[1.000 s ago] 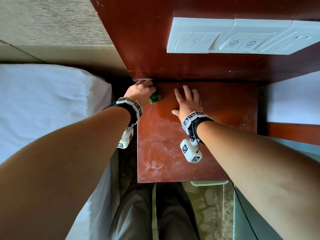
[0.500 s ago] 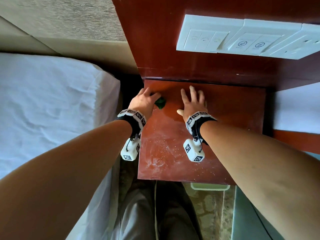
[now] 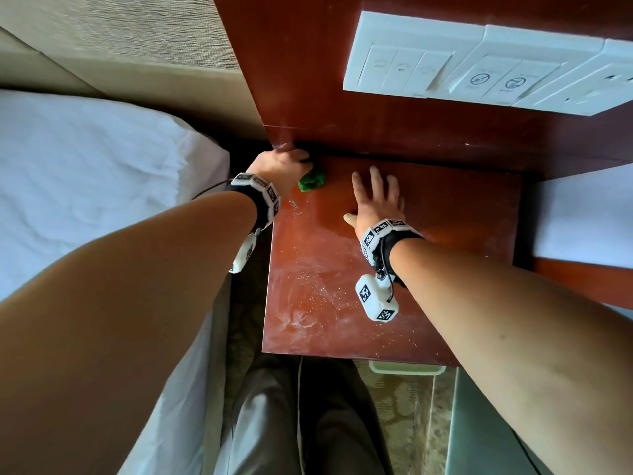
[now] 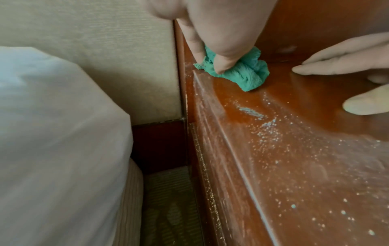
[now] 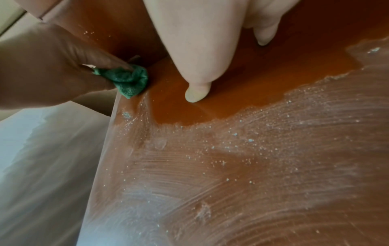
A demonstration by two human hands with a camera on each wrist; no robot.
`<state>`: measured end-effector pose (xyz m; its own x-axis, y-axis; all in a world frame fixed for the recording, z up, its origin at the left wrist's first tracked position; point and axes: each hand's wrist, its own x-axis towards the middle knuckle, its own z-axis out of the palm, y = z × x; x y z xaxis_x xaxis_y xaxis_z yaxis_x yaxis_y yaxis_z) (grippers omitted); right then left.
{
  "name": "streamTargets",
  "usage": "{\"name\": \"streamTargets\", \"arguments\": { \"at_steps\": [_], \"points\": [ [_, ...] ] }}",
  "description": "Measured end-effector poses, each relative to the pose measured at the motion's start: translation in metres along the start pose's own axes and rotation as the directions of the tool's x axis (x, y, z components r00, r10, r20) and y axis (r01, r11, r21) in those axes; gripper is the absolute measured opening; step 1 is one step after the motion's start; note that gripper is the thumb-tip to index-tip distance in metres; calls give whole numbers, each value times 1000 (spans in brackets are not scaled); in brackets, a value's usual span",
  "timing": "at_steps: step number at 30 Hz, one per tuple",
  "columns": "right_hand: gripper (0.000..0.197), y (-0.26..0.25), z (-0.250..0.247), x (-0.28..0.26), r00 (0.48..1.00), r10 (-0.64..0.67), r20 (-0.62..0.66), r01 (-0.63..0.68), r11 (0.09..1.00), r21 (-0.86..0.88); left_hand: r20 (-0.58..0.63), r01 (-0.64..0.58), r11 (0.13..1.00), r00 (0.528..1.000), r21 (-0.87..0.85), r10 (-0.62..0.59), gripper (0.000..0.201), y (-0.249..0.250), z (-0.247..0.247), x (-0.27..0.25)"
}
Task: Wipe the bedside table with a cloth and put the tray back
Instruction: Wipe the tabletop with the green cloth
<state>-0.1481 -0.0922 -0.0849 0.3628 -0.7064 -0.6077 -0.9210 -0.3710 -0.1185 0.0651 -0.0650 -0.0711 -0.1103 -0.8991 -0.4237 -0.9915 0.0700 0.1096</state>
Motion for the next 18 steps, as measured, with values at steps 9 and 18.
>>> {"name": "streamTargets", "arguments": {
  "at_steps": [9,18],
  "points": [
    [79,-1,-2,0,998,15,54,-15,1000,-6,-7,222,952,974,-210,-228,39,-14,10,-17],
    [79,0,3,-1,1000,7,-7,-7,1000,-27,36,233,921,972,-312,-233,28,31,35,-65]
  ]
}}
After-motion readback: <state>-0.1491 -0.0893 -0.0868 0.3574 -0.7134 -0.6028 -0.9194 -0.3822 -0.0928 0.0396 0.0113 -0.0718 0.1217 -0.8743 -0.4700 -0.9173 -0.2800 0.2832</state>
